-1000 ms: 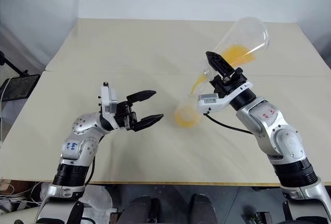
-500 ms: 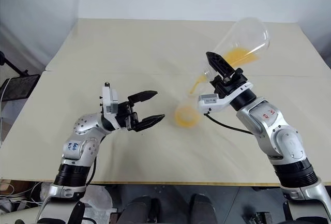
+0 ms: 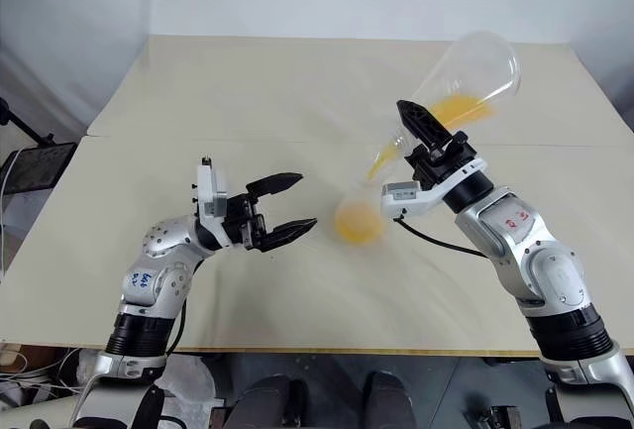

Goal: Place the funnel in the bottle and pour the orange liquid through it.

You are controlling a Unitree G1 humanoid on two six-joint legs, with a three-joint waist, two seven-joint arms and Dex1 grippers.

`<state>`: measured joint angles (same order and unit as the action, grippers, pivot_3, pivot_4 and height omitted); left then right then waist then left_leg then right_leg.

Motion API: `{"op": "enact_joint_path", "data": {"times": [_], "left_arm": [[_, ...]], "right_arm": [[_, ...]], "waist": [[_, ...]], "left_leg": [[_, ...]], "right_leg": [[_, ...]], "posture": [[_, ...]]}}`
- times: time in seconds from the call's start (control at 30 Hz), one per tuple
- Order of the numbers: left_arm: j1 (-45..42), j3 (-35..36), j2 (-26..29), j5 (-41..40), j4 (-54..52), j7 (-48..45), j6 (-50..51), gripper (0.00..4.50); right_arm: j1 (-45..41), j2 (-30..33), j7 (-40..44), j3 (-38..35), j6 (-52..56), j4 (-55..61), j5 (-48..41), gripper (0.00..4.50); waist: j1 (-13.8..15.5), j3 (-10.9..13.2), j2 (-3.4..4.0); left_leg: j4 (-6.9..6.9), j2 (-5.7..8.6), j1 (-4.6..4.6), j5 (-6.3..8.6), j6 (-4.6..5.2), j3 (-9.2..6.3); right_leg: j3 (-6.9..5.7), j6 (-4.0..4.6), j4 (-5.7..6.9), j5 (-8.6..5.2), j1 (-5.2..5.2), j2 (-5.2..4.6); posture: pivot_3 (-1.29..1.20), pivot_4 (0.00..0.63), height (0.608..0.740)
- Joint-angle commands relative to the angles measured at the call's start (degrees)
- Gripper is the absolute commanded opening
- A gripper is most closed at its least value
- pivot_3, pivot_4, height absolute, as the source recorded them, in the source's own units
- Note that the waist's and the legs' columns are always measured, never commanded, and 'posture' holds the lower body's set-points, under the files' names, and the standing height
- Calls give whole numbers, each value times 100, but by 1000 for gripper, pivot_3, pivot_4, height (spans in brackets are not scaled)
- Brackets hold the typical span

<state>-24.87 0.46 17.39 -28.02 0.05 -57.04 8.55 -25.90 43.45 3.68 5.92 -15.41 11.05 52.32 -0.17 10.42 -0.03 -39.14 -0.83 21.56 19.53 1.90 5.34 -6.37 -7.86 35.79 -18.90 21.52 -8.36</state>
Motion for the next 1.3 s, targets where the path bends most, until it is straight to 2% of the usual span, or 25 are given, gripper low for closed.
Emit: {"op": "enact_joint_path", "data": {"times": [0.03, 1.3], "left_arm": [[-31, -11, -32, -26, -165, 29, -134, 4500], [-27, -10, -124, -44, -144, 97, -252, 4500]], "right_arm": [[-88, 98, -142, -229, -51, 100, -31, 2452], [-199, 80, -326, -253, -69, 137, 119, 2452]], "waist": [[0, 0, 0], [0, 0, 0]], "left_leg": [[0, 0, 0, 0, 0, 0], [0, 0, 0, 0, 0, 0]], "right_leg": [[0, 0, 0, 0, 0, 0], [0, 0, -1, 0, 0, 0]], "posture": [[0, 150, 740], [0, 150, 740]]}}
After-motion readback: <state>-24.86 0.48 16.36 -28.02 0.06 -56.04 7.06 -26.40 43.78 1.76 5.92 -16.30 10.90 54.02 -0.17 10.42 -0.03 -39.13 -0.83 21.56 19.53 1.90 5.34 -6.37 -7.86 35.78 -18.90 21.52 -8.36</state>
